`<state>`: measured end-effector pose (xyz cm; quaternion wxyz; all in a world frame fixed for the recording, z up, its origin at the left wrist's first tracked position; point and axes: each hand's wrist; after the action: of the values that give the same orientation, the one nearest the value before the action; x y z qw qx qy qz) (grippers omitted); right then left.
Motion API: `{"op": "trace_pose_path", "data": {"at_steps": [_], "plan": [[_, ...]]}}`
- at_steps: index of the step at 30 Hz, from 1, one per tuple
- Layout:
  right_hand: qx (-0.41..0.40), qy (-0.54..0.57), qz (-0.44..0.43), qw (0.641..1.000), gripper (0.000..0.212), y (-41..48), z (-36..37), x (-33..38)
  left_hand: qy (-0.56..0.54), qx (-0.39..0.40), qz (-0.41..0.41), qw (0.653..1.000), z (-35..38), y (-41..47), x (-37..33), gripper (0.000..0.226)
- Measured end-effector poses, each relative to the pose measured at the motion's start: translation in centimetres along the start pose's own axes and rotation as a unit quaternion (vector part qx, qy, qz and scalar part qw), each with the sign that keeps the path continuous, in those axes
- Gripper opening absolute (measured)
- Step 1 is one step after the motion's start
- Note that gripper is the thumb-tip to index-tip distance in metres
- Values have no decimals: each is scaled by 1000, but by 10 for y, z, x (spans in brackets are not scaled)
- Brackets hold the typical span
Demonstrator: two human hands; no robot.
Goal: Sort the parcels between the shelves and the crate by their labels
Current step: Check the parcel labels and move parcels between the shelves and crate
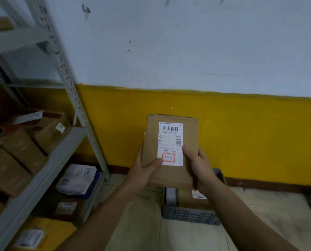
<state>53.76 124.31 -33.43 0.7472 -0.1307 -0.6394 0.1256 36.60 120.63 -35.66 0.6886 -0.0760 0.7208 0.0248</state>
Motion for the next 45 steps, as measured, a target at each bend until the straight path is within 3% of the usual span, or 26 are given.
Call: {"op": "trace_pose_path", "data": {"at_steps": [6,16,18,24,28,31,36,41,45], "plan": [[-60,-18,42,997,47,69,-23,-17,-13,58,-60,996,26,73,38,65],[-100,-35,123,987,40,160,-72,-47,-29,92,-167,981,80,148,95,85],[-95,-48,138,985,36,184,-86,-54,-25,90,-183,979,94,165,108,84],[-44,-57,204,976,55,256,-141,-83,-17,58,-242,968,138,203,152,59],[-26,-76,230,970,68,310,-171,-110,-8,41,-264,964,160,225,203,61],[14,-99,263,960,54,332,-175,-130,3,2,-302,953,168,226,232,59],[12,-124,327,937,77,370,-177,-217,6,-13,-342,939,179,243,322,87],[-31,-123,363,923,73,402,-179,-303,0,23,-358,934,176,261,409,76],[-42,-103,372,921,38,435,-178,-354,39,60,-347,935,171,285,467,69]]}}
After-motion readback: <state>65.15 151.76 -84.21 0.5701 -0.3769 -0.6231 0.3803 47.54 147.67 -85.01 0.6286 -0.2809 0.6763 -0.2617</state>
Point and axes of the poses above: each hand's wrist, its own y-axis towards the middle knuckle, its own z-axis out of the palm, x = y × z, and after that the axes turned 4 degrees about z, right-handed
